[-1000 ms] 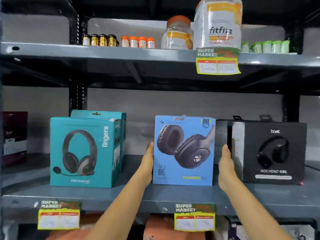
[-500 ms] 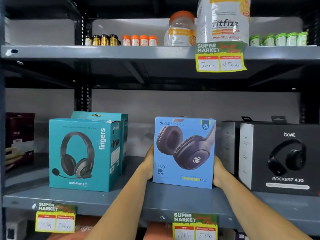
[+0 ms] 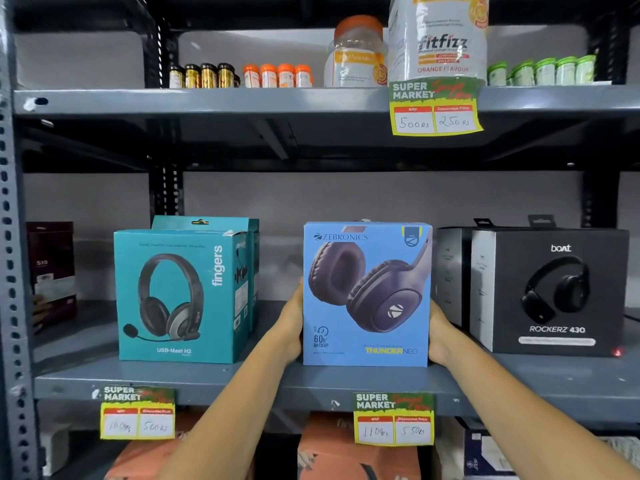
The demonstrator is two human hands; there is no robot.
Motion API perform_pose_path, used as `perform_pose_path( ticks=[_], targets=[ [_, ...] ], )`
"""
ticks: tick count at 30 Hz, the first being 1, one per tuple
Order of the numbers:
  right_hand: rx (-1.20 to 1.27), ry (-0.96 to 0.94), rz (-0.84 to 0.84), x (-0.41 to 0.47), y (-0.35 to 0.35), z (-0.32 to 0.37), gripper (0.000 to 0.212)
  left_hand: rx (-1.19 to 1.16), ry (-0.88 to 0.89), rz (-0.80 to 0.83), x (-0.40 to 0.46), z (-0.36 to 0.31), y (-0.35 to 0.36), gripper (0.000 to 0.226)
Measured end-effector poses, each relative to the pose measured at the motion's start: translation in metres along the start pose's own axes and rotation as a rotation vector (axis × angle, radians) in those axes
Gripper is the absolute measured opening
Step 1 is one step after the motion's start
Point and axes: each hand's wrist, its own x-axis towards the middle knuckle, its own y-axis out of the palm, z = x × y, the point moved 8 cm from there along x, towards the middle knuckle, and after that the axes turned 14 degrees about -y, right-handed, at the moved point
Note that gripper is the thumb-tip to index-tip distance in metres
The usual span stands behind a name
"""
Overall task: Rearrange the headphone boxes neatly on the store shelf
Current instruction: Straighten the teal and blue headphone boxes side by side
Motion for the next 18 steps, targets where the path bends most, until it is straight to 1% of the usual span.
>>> perform_pose_path(
  ticks=[5, 10, 15, 18],
  targets=[
    [0.01, 0.015, -0.028, -0.008, 0.0, 0.001, 0.044, -0.073, -0.013, -0.027, -0.006, 0.01, -0.002, 0.055],
    [0.012, 0.001, -0.037, -0.012, 0.0, 0.004, 0.052, -0.052, -0.009, -0.047, -0.014, 0.01, -0.002, 0.054],
    [0.033, 0.024, -0.063, -0.018, 0.003, 0.005, 0.042, -0.039, 0.003, -0.049, -0.02, 0.006, -0.001, 0.053],
    [0.05, 0.028, -0.072, -0.024, 0.004, 0.008, 0.043, -0.054, -0.002, -0.068, -0.026, 0.006, 0.0, 0.053]
  ],
)
